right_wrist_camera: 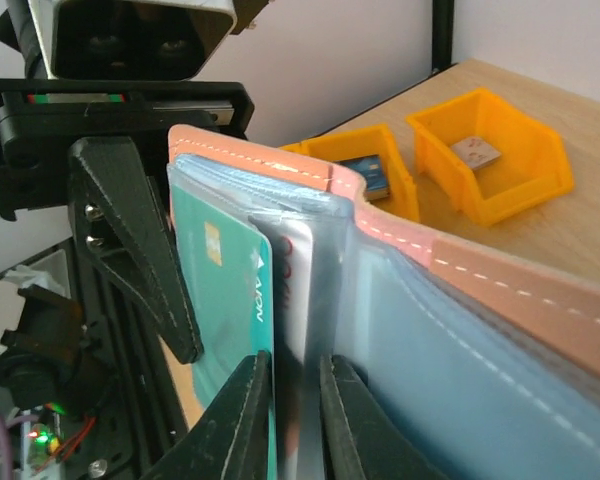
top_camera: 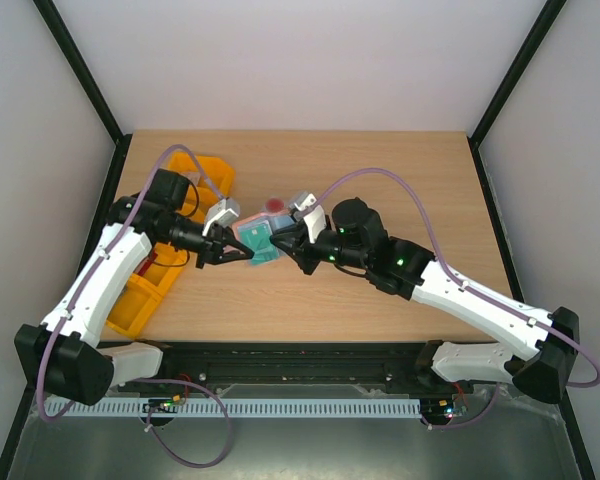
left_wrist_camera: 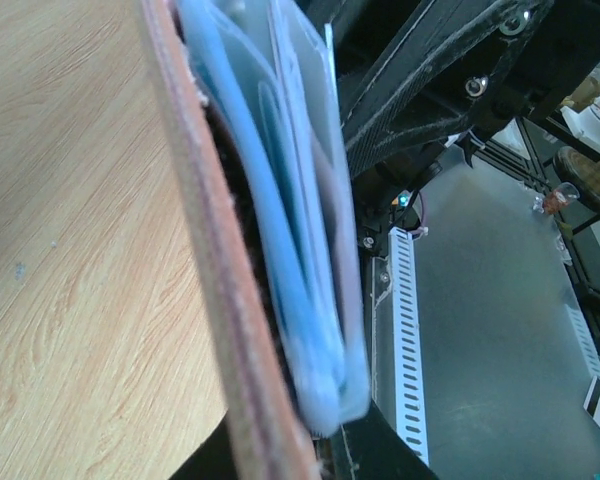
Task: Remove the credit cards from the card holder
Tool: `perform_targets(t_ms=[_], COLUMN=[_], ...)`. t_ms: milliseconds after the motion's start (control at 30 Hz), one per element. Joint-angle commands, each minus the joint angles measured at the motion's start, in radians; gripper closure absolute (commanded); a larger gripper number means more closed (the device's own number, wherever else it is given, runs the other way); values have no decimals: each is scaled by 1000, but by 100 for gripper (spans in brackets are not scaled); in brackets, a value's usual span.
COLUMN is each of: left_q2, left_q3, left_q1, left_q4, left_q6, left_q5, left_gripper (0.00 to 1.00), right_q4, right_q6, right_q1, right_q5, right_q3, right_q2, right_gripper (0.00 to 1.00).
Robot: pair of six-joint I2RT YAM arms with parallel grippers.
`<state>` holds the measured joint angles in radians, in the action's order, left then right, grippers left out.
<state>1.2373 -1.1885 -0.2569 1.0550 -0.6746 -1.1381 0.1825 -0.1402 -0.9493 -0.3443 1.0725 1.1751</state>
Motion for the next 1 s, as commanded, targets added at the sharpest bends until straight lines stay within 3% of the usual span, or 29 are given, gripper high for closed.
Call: perform_targets(t_ms=[0, 367, 533, 900, 967], left_q2=[-32, -44, -48, -53, -55], left_q3=[9, 17, 20, 34, 45], left_q1=[-4, -3, -3, 1, 6], left_q4=[16, 20, 27, 6, -40], left_q6=[-42, -50, -63, -55, -2], left_q5=[-80, -81, -82, -78, -58], left_gripper=[98, 98, 98, 98, 92], right_q4=[-3, 5, -5, -275, -303], right_q6=[2, -23, -38, -153, -165], right_q1=[7, 8, 6, 3, 0], right_q5=[-66, 35, -109, -443, -510], right_q3=[7, 28, 49, -27, -37], right_q2=[4, 30, 100, 86, 79], right_gripper=[88, 95, 91, 82, 81])
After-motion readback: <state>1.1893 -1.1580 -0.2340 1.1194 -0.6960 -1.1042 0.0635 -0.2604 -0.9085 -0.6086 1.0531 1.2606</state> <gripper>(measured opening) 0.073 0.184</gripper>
